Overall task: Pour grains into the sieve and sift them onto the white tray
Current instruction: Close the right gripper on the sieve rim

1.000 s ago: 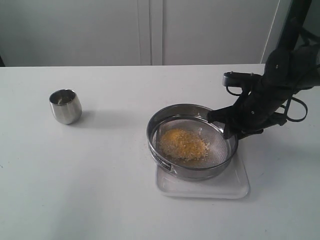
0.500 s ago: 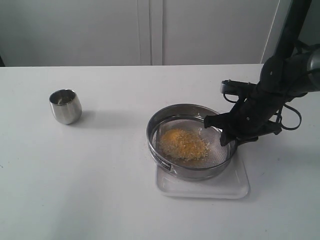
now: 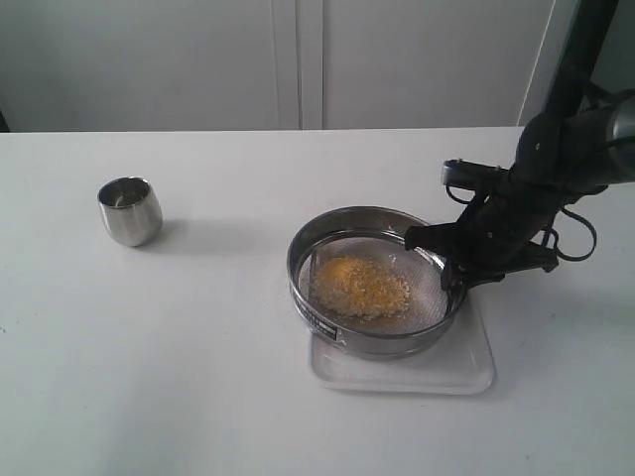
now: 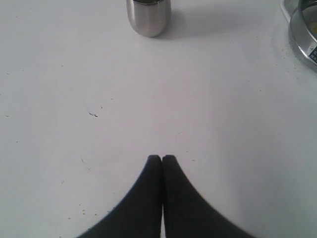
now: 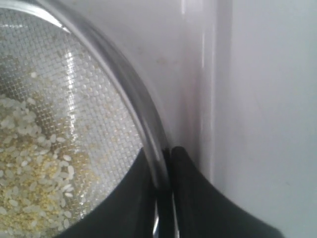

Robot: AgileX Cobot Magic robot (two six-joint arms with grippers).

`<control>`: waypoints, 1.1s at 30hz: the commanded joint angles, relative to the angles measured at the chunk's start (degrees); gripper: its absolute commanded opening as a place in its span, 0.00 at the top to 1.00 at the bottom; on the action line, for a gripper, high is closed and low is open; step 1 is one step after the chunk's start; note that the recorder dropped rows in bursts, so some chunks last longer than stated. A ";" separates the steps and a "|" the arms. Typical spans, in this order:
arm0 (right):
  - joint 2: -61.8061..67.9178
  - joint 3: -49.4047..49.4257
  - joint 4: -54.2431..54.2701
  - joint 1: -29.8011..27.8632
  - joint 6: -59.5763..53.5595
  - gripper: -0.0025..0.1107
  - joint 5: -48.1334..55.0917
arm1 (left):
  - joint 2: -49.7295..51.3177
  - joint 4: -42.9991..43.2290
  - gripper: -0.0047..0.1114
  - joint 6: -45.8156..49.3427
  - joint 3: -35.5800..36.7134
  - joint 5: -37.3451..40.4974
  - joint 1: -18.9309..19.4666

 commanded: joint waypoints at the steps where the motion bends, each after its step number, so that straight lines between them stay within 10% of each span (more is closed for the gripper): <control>1: -0.37 0.20 -1.47 0.06 1.00 0.98 0.06 | -0.50 -0.41 0.96 0.18 0.27 0.45 0.21; 33: -9.98 -4.65 -2.44 -2.91 -2.24 0.98 11.01 | -0.50 -0.41 0.96 0.18 0.27 0.45 0.21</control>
